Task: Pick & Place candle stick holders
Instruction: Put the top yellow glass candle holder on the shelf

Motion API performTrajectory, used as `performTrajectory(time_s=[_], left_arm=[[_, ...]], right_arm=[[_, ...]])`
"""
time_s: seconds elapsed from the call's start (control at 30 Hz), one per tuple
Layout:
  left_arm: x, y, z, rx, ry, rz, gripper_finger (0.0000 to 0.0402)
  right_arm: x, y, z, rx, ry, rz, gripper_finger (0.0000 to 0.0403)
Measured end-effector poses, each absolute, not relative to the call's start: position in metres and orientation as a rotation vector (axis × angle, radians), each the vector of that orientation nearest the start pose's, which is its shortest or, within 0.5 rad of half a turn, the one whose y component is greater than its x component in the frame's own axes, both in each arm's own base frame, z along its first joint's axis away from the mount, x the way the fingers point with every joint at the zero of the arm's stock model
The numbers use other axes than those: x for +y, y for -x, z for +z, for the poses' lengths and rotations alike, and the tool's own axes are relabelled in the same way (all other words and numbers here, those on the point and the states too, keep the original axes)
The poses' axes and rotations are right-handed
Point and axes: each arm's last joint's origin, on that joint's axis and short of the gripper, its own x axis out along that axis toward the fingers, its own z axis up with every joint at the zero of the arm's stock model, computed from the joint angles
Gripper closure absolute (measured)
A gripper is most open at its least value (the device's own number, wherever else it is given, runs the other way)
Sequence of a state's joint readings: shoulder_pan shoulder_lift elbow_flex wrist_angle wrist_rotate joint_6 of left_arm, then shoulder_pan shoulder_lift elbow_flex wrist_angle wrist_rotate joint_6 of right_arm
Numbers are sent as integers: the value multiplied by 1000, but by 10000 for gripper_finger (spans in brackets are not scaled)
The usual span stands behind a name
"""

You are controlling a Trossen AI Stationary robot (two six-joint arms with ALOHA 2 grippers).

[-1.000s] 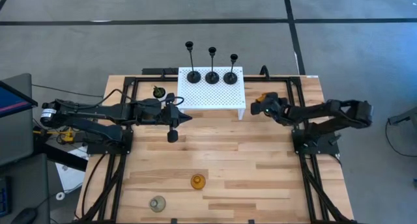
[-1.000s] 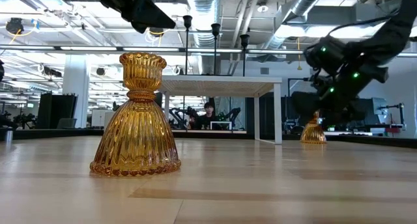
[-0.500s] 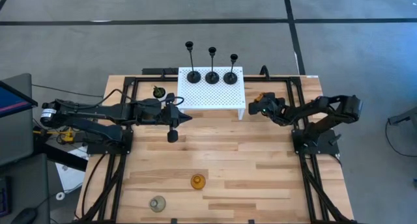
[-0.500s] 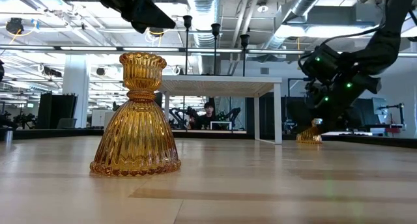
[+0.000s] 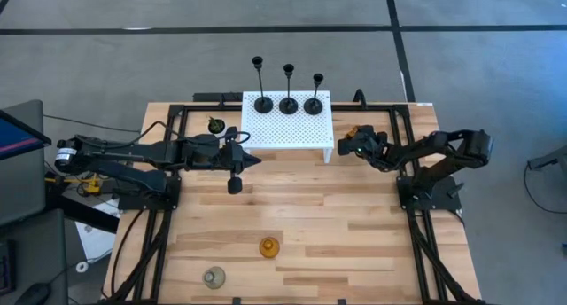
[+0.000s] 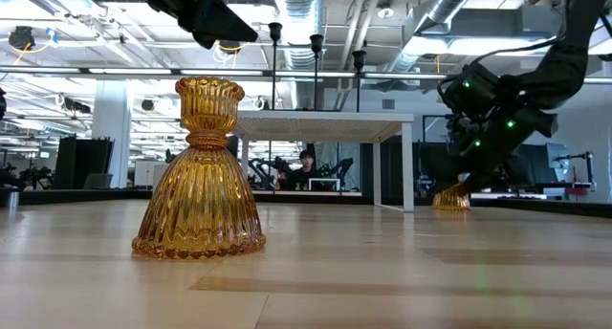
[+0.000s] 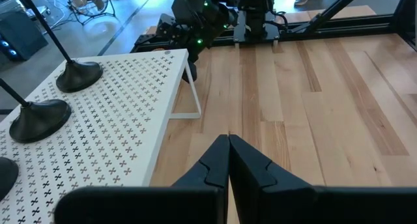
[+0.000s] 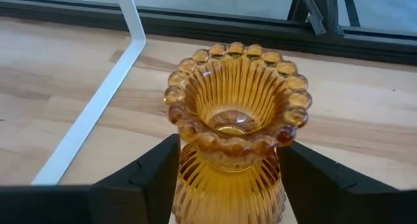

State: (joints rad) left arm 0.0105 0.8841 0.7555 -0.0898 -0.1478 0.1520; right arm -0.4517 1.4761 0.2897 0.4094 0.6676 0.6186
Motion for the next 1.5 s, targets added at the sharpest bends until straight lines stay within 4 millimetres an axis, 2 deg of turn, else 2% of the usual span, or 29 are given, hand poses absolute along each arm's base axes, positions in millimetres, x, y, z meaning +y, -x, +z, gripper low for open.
performTrajectory(time_s=[0.17,0.37,0.7,1.07,1.23,1.5], left_arm=[[6,-197,315,230,-166,141,394],[6,-197,315,230,-166,141,394],[6,-197,315,230,-166,141,394],[6,-197,315,230,-166,141,394],[6,-197,315,230,-166,141,394],[6,-197,315,230,-166,141,394]], right_arm=[[-103,-180,103,446,-434,-1244,197],[-97,-179,118,403,-428,-1191,217],[-82,-169,145,379,-398,-1129,307],[-67,-156,173,290,-407,-1063,308],[-62,-157,200,301,-375,-1021,308],[-53,-173,257,295,-246,-948,307]])
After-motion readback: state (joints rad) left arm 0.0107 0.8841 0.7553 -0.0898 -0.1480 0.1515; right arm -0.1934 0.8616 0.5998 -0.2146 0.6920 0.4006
